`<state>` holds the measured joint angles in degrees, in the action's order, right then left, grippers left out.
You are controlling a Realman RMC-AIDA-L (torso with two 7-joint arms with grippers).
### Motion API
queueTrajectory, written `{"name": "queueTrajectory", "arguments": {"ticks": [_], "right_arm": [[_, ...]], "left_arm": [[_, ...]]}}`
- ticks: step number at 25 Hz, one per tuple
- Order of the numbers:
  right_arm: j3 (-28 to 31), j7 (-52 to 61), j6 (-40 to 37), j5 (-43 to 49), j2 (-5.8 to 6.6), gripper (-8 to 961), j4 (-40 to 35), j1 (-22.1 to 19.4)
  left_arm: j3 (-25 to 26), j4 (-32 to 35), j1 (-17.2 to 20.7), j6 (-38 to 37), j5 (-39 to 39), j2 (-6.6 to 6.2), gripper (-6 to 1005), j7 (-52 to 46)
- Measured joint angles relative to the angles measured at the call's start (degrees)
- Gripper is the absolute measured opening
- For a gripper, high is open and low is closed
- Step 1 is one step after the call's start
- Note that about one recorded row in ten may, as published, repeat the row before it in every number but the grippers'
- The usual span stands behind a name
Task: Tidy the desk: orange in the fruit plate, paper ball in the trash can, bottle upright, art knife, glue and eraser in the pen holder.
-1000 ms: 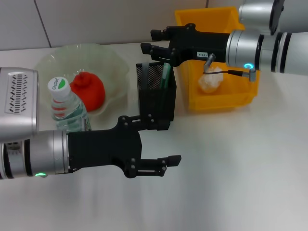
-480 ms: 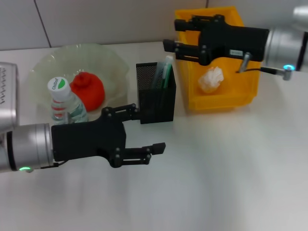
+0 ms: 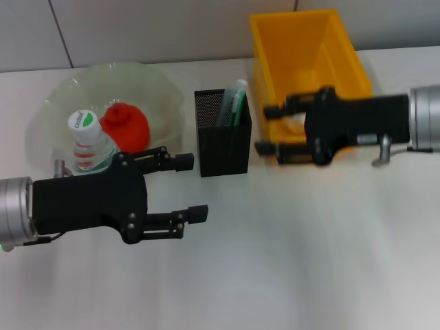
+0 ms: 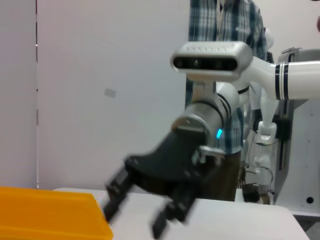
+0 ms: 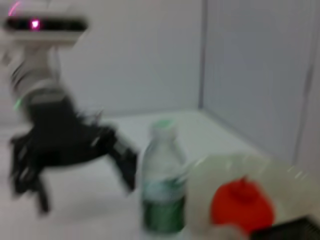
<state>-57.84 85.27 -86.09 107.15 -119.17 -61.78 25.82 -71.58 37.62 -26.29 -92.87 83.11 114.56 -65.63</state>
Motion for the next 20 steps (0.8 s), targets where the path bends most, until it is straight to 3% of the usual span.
{"name": "queueTrajectory", "arguments": {"ticks": [10, 20], "right_arm": [[-16.57, 6.56, -0.43, 4.26, -0.16, 606, -16.09, -9.99], [-17.61, 8.32, -3.0, 4.88, -0.26, 606, -22.32, -13.23]], "left_arm": [[0.04, 0.18, 0.24, -0.7, 1.53, -0.22, 785, -1.87], [0.17, -0.08, -0.19, -0.25, 6.65, -0.2, 785, -3.3]]}}
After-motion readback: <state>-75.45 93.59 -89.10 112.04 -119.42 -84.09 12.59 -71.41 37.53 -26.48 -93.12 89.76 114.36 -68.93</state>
